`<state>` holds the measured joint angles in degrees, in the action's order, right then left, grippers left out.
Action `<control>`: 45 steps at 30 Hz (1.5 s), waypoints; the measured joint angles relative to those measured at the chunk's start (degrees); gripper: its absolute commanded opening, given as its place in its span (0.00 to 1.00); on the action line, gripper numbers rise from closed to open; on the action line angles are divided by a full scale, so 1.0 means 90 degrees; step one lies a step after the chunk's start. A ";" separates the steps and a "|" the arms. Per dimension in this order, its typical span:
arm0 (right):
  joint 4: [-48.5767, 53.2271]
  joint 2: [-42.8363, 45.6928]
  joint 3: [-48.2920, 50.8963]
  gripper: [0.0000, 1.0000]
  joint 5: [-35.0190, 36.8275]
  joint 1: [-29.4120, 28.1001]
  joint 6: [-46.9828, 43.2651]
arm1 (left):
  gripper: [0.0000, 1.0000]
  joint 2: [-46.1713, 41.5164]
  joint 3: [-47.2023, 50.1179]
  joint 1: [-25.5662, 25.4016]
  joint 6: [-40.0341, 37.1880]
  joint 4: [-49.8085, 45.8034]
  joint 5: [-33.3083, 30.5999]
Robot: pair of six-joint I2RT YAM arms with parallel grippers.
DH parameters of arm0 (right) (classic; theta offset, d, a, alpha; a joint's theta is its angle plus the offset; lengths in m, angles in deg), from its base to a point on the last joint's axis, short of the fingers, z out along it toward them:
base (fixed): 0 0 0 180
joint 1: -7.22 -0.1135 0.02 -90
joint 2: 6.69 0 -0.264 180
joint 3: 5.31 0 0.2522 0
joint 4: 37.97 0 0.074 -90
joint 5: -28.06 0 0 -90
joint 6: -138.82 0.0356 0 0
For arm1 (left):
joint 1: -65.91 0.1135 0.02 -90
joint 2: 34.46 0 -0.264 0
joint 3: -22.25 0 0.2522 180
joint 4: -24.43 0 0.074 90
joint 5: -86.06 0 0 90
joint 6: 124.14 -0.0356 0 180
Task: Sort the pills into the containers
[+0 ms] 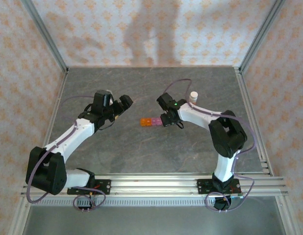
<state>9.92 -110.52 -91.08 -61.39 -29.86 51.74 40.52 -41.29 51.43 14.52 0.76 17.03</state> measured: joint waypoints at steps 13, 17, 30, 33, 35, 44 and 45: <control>0.0012 -0.0537 -0.0908 0.68 -0.0974 -0.0005 0.1280 | 1.00 0.0784 -0.1275 -0.0568 -0.2344 -0.1892 -0.0610; 0.0015 -0.0818 -0.1001 0.69 -0.1049 -0.0005 0.1394 | 1.00 0.1127 -0.1328 -0.0770 -0.2878 -0.2256 -0.0886; -0.0053 -0.1105 -0.1071 0.67 -0.1095 -0.0005 0.1511 | 1.00 0.1860 -0.1571 -0.1564 -0.3871 -0.2764 -0.1554; -0.0085 -0.1105 -0.1052 0.67 -0.1115 -0.0005 0.1520 | 1.00 0.1940 -0.1571 -0.1610 -0.3925 -0.2783 -0.1579; -0.0109 -0.1105 -0.1035 0.67 -0.1120 -0.0005 0.1537 | 1.00 0.1999 -0.1571 -0.1632 -0.3927 -0.2783 -0.1583; -0.0223 -0.1105 -0.0984 0.66 -0.1185 -0.0005 0.1540 | 1.00 0.2489 -0.1571 -0.1673 -0.3966 -0.2776 -0.1574; -0.0231 -0.1105 -0.0981 0.66 -0.1188 -0.0005 0.1540 | 1.00 0.2533 -0.1571 -0.1673 -0.3966 -0.2773 -0.1576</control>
<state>7.84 -120.47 -99.91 -72.07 -29.90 65.59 63.32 -55.43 36.37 -21.17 -24.20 2.85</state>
